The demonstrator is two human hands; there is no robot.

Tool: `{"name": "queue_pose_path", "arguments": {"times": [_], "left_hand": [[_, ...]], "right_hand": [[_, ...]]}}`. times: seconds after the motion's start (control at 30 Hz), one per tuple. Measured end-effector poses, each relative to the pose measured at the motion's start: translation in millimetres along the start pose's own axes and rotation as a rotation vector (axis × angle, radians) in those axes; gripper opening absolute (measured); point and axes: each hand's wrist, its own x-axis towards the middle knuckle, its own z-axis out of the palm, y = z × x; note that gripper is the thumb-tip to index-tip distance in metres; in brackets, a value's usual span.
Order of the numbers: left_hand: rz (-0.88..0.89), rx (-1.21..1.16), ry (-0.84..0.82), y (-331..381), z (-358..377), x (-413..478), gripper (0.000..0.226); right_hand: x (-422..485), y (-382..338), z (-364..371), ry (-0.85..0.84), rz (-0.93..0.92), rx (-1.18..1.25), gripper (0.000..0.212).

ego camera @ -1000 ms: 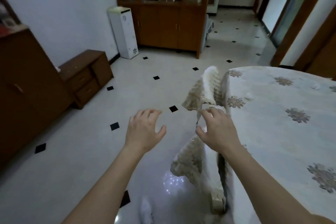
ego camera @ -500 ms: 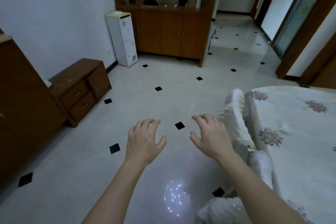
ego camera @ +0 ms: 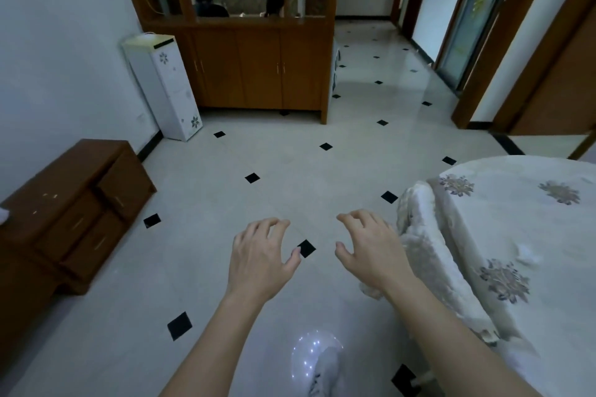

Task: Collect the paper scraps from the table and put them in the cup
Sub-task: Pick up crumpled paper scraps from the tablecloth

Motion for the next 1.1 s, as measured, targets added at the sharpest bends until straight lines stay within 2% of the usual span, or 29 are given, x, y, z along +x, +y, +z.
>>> {"name": "queue_pose_path", "arguments": {"times": [0.3, 0.53, 0.83, 1.1], "left_hand": [[0.052, 0.028, -0.051, -23, 69, 186, 0.053], [0.127, -0.016, -0.052, 2, 111, 320, 0.052], [0.348, -0.109, -0.169, 70, 194, 440, 0.054], [0.637, -0.249, -0.281, 177, 293, 545, 0.053]], "right_hand": [[164, 67, 52, 0.001, 0.089, 0.023, 0.051], [267, 139, 58, 0.054, 0.170, 0.023, 0.049], [313, 243, 59, 0.101, 0.358, -0.044, 0.043], [324, 357, 57, 0.123, 0.691, -0.157, 0.043]]}}
